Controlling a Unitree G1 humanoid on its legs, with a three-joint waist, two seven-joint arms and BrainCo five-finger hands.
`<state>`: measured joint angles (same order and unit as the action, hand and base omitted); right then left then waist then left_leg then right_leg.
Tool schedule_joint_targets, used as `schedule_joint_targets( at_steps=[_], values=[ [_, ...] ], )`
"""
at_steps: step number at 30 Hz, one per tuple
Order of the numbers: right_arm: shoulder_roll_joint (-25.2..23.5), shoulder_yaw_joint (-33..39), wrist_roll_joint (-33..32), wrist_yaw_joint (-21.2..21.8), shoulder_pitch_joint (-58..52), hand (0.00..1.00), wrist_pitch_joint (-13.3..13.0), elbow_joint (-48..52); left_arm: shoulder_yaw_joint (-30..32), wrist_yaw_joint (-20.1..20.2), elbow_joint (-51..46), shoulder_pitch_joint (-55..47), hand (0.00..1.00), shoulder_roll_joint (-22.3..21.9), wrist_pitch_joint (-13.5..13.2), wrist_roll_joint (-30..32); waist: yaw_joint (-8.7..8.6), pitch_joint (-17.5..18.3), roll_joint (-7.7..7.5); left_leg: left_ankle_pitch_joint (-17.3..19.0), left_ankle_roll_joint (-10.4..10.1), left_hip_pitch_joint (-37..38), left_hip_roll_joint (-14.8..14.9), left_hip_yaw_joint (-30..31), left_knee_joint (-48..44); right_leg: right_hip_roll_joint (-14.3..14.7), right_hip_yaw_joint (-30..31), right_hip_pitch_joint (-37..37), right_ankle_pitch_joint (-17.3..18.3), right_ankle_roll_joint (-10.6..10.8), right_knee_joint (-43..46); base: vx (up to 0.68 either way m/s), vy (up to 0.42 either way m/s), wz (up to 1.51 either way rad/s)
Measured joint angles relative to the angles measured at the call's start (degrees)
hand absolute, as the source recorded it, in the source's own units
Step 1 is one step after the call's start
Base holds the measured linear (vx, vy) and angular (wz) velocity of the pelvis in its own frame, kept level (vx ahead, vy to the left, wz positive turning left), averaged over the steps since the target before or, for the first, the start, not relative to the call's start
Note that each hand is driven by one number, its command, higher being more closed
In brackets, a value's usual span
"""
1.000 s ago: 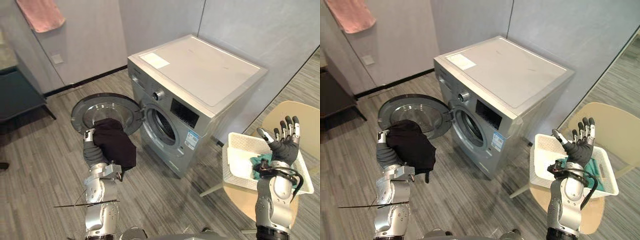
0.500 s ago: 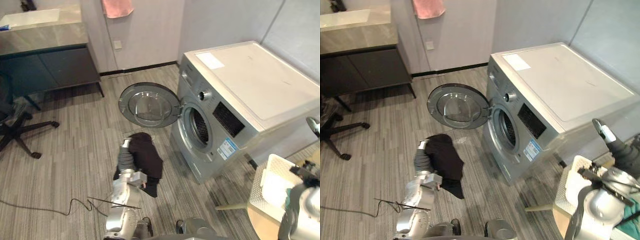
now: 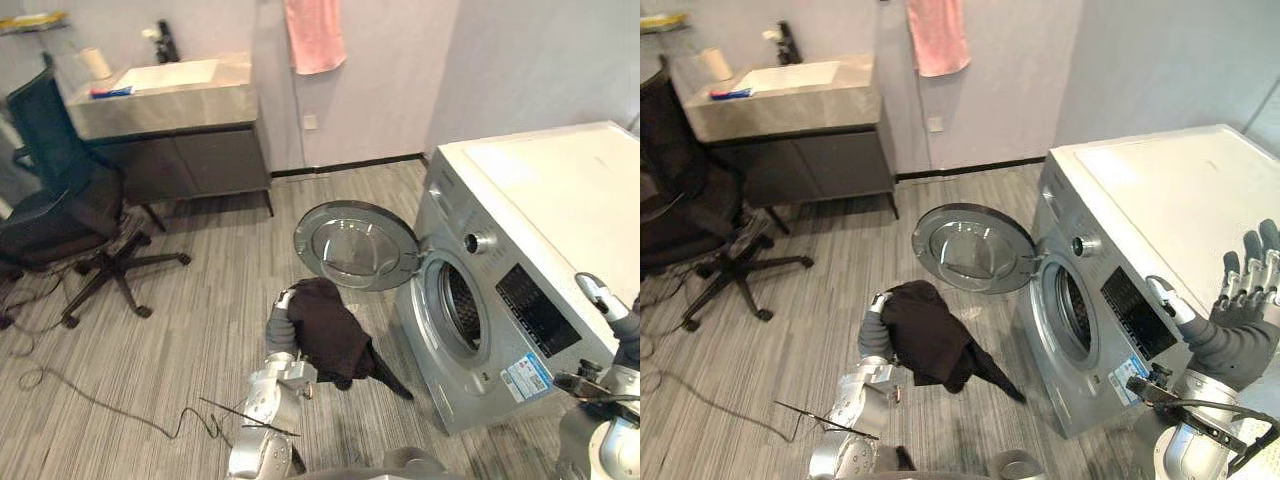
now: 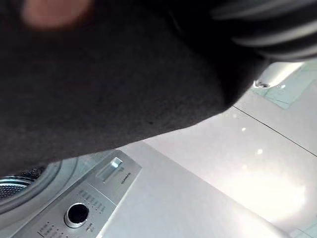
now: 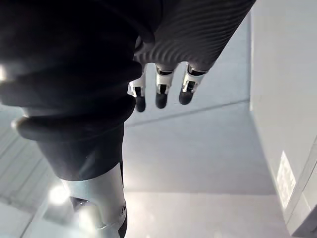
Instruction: Pick up the laundry basket with both hands and put the clothes into the washing machine.
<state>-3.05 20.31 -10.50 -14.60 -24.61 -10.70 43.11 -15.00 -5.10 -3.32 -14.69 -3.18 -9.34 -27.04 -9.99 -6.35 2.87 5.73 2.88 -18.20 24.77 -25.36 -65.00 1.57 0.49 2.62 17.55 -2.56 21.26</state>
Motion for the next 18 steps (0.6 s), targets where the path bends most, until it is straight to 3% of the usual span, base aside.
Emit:
schedule_joint_targets(
  at_steps=[1, 3, 6, 7, 8, 9, 10, 12, 13, 16, 18],
  values=[
    [-0.5, -0.1, 0.2, -0.5, -0.1, 0.0, 0.2, -0.1, 0.1, 0.0, 0.0, -0.4, 1.0, 0.0, 0.1, 0.0, -0.03, 0.0, 0.0, 0.5, 0.5, 0.2, 1.4, -0.3, 0.8, -0.2, 1.0, 0.8, 0.0, 0.0, -0.7, 0.29, 0.108, -0.59],
    [-1.2, -1.2, 4.0, -2.6, 1.0, 0.0, 1.6, -1.5, 0.3, 0.0, 0.9, -1.0, 1.0, 0.1, 0.2, -0.5, 0.48, 0.0, -0.25, 3.6, -1.8, 1.0, 1.6, 1.1, 13.4, -2.1, 6.4, 1.6, 0.1, 0.3, -3.0, 0.24, 0.208, -0.81],
    [-0.9, -1.4, 6.6, -3.0, 1.8, 0.0, 2.7, -3.0, 0.8, -0.1, 1.5, -2.2, 1.0, 0.1, 0.4, -0.9, 1.52, -0.2, -0.61, 4.2, -3.7, 3.4, -3.2, 7.3, 33.8, -4.9, 12.1, 1.2, 1.6, 2.8, -3.5, 0.19, 0.35, -1.06],
    [-0.7, -1.1, 7.2, -3.2, 1.9, 0.0, 3.0, -3.5, 1.2, -0.4, 1.5, -3.5, 1.0, 0.0, 0.4, -1.3, 1.56, -0.3, -0.36, 3.6, -4.7, 5.3, -5.8, 12.3, 43.9, -6.0, 14.6, 1.0, 2.8, 4.7, -3.3, 0.23, 0.512, -1.22],
    [-0.3, -0.7, 8.5, -4.0, 1.3, 0.0, 3.5, -4.0, 1.5, -0.5, 1.7, -4.8, 1.0, -0.1, 0.5, -1.4, 1.7, -0.1, -0.93, -0.8, -11.5, 7.5, -8.1, 15.7, 46.5, -7.1, 17.4, 0.6, 4.3, 6.5, -2.8, 0.24, 0.521, -1.29],
    [-0.9, -1.0, 8.9, -4.1, 0.3, 0.0, 3.7, -4.3, 2.3, -0.9, 1.8, -5.4, 1.0, 0.0, 0.5, -1.5, 1.87, 0.1, -1.35, -0.1, -12.2, 7.9, -9.3, 15.3, 45.3, -8.3, 18.8, 0.5, 4.4, 7.1, -2.9, 0.31, 0.58, -1.02],
    [-2.0, 0.2, 9.9, -4.3, -3.7, 0.0, 3.9, -3.6, 2.8, -1.6, 1.8, -5.4, 1.0, -0.1, 0.6, -1.5, 1.17, 0.8, -2.93, 3.8, -10.7, 3.9, -9.8, 14.8, 36.9, -9.6, 20.4, -1.2, 1.7, 9.8, -2.7, 0.33, 0.538, -0.67],
    [-2.8, 0.5, 11.2, -4.2, -5.6, 0.0, 4.9, -3.6, 2.8, -1.5, 1.9, -5.5, 1.0, 0.3, 0.7, -1.5, 1.4, 0.8, -3.87, 5.2, -10.5, 2.0, -9.8, 15.4, 31.7, -10.2, 22.4, -2.5, 0.5, 10.3, -2.5, 0.27, 0.424, -0.84],
    [-3.9, 0.0, 13.0, -4.3, -5.7, 0.0, 5.3, -3.6, 2.6, -1.5, 2.6, -5.6, 1.0, 1.1, 1.3, -1.4, 1.4, 0.8, -3.94, 6.2, -10.7, 2.4, -9.6, 14.5, 27.1, -10.6, 25.1, -3.1, -2.6, 11.3, -1.9, 0.19, 0.318, -1.26],
    [-4.3, 0.0, 15.6, -4.4, -5.8, 0.0, 6.9, -4.0, 2.7, -1.3, 2.9, -6.2, 1.0, 2.3, 1.5, -1.2, 2.11, 0.7, -4.02, 6.4, -10.4, 7.2, -8.8, 7.2, 24.5, -10.3, 30.2, -6.7, -7.6, 11.9, 4.4, 0.2, 0.357, -1.7],
    [-4.3, 0.0, 15.7, -4.6, -5.8, 0.0, 7.4, -7.2, 2.8, -1.1, 3.1, -6.8, 1.0, 3.1, 1.5, -1.2, 3.31, 0.5, -3.89, 8.1, -8.1, 15.8, -9.9, -1.1, 30.5, -9.4, 29.8, -13.4, -13.7, 12.6, 12.3, 0.2, 0.284, -2.05]
  ],
)
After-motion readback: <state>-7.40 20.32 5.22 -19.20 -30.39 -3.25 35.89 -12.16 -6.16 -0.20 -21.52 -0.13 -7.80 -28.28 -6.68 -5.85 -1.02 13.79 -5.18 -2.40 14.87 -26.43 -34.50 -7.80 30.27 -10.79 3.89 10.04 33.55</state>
